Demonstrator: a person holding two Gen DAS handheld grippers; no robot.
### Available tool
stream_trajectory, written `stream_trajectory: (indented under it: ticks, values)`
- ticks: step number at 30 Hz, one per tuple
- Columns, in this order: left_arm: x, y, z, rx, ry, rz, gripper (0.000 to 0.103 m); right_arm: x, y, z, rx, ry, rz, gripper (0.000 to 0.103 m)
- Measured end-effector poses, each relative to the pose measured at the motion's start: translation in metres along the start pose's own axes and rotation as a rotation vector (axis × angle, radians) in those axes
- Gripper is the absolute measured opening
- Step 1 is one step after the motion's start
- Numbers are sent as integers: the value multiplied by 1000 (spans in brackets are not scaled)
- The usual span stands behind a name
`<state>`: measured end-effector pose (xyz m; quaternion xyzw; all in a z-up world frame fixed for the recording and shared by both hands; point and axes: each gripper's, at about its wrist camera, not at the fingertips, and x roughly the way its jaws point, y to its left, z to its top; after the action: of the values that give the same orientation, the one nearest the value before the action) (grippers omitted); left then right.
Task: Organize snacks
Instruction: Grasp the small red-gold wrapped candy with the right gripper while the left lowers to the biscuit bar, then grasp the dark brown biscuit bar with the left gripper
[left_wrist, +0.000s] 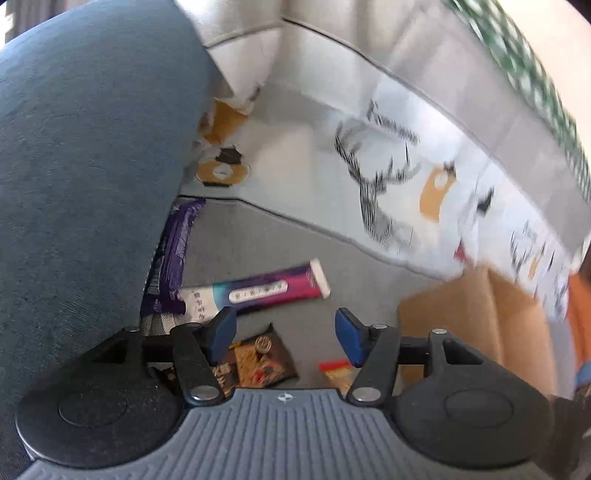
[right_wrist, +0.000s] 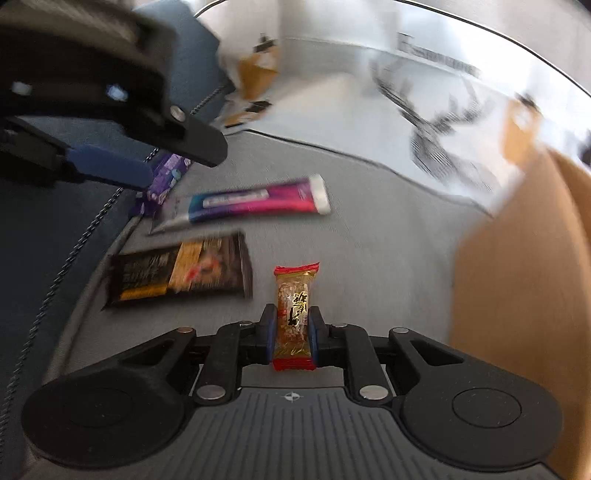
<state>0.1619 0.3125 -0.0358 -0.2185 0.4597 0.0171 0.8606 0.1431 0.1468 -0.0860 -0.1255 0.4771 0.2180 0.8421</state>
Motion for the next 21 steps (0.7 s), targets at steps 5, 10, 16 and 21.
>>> stream_trajectory:
  ticks: [5, 10, 16, 21]
  values:
    - [14, -17, -15, 158, 48, 74, 80, -44, 15, -51, 1, -38, 23, 18]
    - [36, -24, -28, 251, 97, 168, 83, -49, 28, -83, 1, -42, 32, 18]
    - [58, -25, -39, 330, 138, 247, 86, -47, 27, -86, 60, -54, 15, 18]
    - [63, -30, -43, 378, 146, 281, 86, -39, 13, -83, 114, -39, 6, 18]
